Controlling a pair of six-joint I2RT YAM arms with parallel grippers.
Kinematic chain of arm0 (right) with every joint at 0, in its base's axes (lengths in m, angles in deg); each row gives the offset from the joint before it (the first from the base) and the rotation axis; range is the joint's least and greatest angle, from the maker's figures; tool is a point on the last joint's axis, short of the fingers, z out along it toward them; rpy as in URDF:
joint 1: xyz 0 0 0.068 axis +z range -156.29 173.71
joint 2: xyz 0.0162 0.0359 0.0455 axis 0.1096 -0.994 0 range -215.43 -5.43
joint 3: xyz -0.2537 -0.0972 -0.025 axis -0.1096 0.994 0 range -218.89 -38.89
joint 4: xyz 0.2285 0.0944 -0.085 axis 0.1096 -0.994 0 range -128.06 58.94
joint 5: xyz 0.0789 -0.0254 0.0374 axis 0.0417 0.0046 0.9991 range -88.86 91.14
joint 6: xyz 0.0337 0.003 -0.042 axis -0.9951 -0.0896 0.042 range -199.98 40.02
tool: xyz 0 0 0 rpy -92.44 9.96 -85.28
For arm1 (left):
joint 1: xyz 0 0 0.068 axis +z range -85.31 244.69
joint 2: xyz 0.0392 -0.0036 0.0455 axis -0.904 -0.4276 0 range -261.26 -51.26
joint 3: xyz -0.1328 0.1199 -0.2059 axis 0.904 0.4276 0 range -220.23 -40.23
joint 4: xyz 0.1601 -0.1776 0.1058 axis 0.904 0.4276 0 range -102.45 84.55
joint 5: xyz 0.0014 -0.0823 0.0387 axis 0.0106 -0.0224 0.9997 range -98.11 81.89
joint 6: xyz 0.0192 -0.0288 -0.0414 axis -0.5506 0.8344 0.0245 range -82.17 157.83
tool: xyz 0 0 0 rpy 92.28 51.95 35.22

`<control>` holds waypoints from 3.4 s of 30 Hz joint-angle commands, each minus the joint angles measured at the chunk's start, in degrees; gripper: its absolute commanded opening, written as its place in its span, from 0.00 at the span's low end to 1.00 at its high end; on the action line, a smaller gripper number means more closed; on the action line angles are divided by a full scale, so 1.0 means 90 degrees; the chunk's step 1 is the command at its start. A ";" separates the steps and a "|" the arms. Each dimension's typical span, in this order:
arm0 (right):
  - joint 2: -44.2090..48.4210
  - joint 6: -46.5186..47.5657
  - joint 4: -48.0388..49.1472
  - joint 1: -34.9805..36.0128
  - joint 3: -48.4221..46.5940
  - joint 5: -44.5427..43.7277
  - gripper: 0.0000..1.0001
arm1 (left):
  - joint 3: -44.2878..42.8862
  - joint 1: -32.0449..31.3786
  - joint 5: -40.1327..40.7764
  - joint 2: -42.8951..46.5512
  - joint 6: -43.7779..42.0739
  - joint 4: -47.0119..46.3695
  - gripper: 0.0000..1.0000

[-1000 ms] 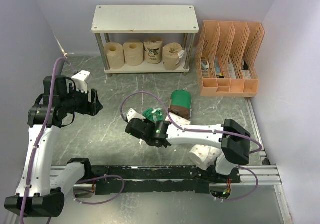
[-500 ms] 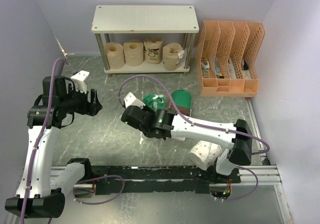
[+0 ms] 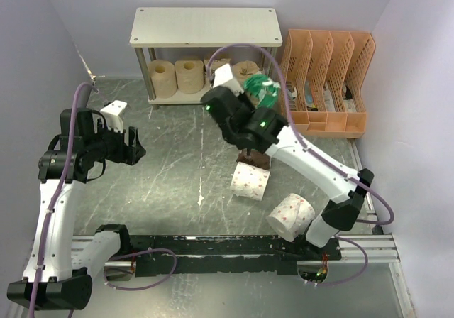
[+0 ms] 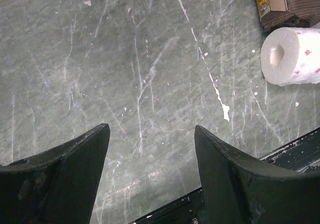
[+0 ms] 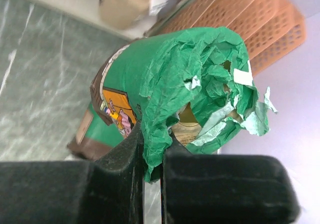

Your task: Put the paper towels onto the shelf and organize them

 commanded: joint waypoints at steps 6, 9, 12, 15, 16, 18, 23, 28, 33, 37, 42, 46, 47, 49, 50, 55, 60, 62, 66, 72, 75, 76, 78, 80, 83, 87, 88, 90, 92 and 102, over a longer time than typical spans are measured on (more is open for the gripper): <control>-0.0812 0.2316 0.1171 -0.0827 -0.2936 -0.0402 0.00 | 0.0003 0.0072 -0.0262 0.0285 -0.0104 -0.0088 0.79; -0.1191 0.3165 0.1675 -0.0992 -0.3672 -0.0491 0.00 | -0.0002 0.0072 -0.0289 0.0360 -0.0114 -0.0085 0.79; -0.1224 0.3918 0.2832 -0.1139 -0.3588 -0.0503 0.00 | -0.0004 0.0070 -0.0311 0.0393 -0.0124 -0.0081 0.79; -0.1488 0.4511 0.3613 -0.1240 -0.3858 -0.0562 0.00 | 0.0000 0.0072 -0.0337 0.0402 -0.0132 -0.0081 0.79; -0.1572 0.4716 0.3947 -0.1276 -0.3833 -0.0551 0.00 | -0.0009 0.0072 -0.0354 0.0398 -0.0134 -0.0076 0.79; -0.1755 0.5100 0.4601 -0.1413 -0.3786 -0.0516 0.00 | -0.0015 0.0072 -0.0368 0.0346 -0.0144 -0.0063 0.79; -0.2256 0.5615 0.5706 -0.1746 -0.4002 -0.0252 0.00 | -0.0013 0.0072 -0.0262 0.0260 -0.0110 -0.0074 0.79; -0.2624 0.4888 0.5200 -0.2102 -0.4450 0.0218 0.00 | -0.0009 0.0072 -0.0289 0.0351 -0.0114 -0.0081 0.79; -0.2938 0.4620 0.5067 -0.2247 -0.4437 0.0431 0.00 | -0.0011 0.0067 -0.0247 0.0302 -0.0097 -0.0081 0.79; -0.3089 0.4306 0.4866 -0.2424 -0.4446 0.0682 0.00 | -0.0011 0.0072 -0.0245 0.0276 -0.0095 -0.0081 0.79; -0.3219 0.4058 0.5001 -0.2555 -0.4506 0.0977 0.00 | -0.0011 0.0071 -0.0290 0.0293 -0.0114 -0.0079 0.79; -0.3370 0.4144 0.5270 -0.2682 -0.4539 0.1180 0.00 | -0.0010 0.0071 -0.0290 0.0350 -0.0112 -0.0081 0.79; -0.3412 0.4094 0.5264 -0.2738 -0.4556 0.1230 0.00 | -0.0001 0.0067 -0.0291 0.0362 -0.0114 -0.0081 0.79; -0.3488 0.3906 0.5147 -0.2837 -0.4613 0.1382 0.00 | -0.0004 0.0072 -0.0300 0.0365 -0.0114 -0.0079 0.79; -0.3527 0.3796 0.5053 -0.2877 -0.4629 0.1472 0.00 | -0.0004 0.0072 -0.0309 0.0364 -0.0120 -0.0081 0.79; -0.3543 0.3563 0.5014 -0.2892 -0.4483 0.1436 0.25 | -0.0011 0.0066 -0.0320 0.0320 -0.0118 -0.0081 0.79; -0.3212 0.3575 0.5454 -0.2767 -0.4260 0.1570 0.57 | -0.0009 0.0072 -0.0276 0.0344 -0.0115 -0.0069 0.79; -0.3051 0.3658 0.5692 -0.2600 -0.4236 0.1628 0.59 | -0.0009 0.0069 -0.0297 0.0466 -0.0123 -0.0080 0.79; -0.2784 0.4157 0.6326 -0.2110 -0.4114 0.1683 0.77 | 0.0003 0.0072 -0.0259 0.0635 -0.0098 -0.0091 0.80; -0.2951 0.4650 0.6783 -0.1720 -0.4444 0.1576 0.92 | -0.0011 0.0071 -0.0283 0.0434 -0.0115 -0.0081 0.79; -0.2598 0.4588 0.6988 -0.1684 -0.3770 0.1369 0.92 | -0.0010 0.0072 -0.0264 0.0360 -0.0105 -0.0079 0.79; -0.2346 0.4550 0.7073 -0.1613 -0.3454 0.1288 0.92 | -0.0011 0.0071 -0.0269 0.0354 -0.0105 -0.0081 0.79; -0.1721 0.4466 0.7321 -0.1292 -0.2474 0.1095 0.92 | -0.0008 0.0072 -0.0286 0.0363 -0.0114 -0.0084 0.79; -0.0997 0.4196 0.7460 -0.0896 -0.1357 0.0916 0.92 | -0.0008 0.0072 -0.0283 0.0364 -0.0114 -0.0089 0.79; 0.0174 0.2959 0.6767 -0.0506 0.0398 0.0932 0.92 | 0.0000 0.0067 -0.0276 0.0404 -0.0109 -0.0078 0.80; 0.1525 0.1046 0.5730 -0.0485 0.2828 0.0907 0.92 | -0.0001 0.0072 -0.0273 0.0498 -0.0105 -0.0089 0.80; 0.1722 0.0618 0.5547 -0.0489 0.3393 0.0732 0.92 | 0.0000 0.0072 -0.0271 0.0507 -0.0105 -0.0084 0.80; 0.2012 -0.0268 0.5216 -0.0520 0.4315 0.0494 0.92 | 0.0006 0.0072 -0.0273 0.0501 -0.0103 -0.0090 0.80; 0.2129 -0.0971 0.5029 -0.0606 0.4975 0.0308 0.92 | -0.0004 0.0072 -0.0330 0.0469 -0.0131 -0.0080 0.80; 0.0540 -0.2406 0.3057 -0.1212 0.4994 0.0247 0.88 | -0.0004 0.0072 -0.0432 0.0321 -0.0163 -0.0071 0.80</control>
